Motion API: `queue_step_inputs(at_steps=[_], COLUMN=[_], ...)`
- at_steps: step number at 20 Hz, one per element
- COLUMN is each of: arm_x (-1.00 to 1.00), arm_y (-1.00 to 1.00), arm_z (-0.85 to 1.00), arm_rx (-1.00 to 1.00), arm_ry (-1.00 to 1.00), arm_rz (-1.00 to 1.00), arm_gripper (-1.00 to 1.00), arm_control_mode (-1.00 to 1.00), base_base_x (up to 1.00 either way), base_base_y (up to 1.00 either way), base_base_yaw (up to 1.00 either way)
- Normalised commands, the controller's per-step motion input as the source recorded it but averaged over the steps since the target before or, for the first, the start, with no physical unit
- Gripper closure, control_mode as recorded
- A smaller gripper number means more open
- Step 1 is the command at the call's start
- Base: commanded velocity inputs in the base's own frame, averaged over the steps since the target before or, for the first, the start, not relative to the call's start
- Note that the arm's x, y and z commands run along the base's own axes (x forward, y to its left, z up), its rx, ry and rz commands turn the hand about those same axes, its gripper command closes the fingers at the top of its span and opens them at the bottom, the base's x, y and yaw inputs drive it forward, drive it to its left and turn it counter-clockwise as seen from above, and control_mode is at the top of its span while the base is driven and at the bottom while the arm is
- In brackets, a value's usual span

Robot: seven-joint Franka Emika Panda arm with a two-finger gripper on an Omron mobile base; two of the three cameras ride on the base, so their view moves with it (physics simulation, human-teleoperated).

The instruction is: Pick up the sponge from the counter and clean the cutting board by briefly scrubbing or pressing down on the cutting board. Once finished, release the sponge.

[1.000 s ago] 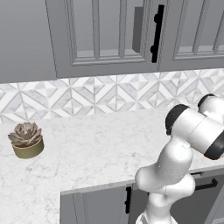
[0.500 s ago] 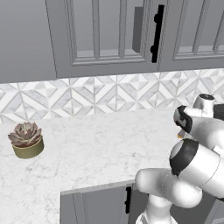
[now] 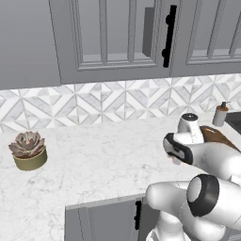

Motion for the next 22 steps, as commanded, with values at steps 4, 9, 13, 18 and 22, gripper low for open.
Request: queue_step_inputs(at_steps=[4,9,13,18,22], arm_x=[1.0,0.72,0.5,0.08,-0.15], arm_y=[-0.01,-0.11,0.0,0.0,0.0], arm_z=[0.0,0.0,-0.02,-0.12,-0.02], arm_rx=[0.03,0.07,0.01,0.0,0.01], arm_ry=[0.19,0.17,0.09,0.0,-0.04], arm_rz=[0.12,0.11,0.04,0.0,0.0], arm_gripper=[1.0,1.0,-1.0,-1.0,-1.0], arm_control_mode=[-1.0,-1.0,-1.0,-1.0,-1.0], base_base_x=[0.0,0.0,0.0,0.0,0.0], base_base_y=[0.0,0.0,0.0,0.0,0.0], base_base_yaw=[0.0,0.0,0.0,0.0,0.0])
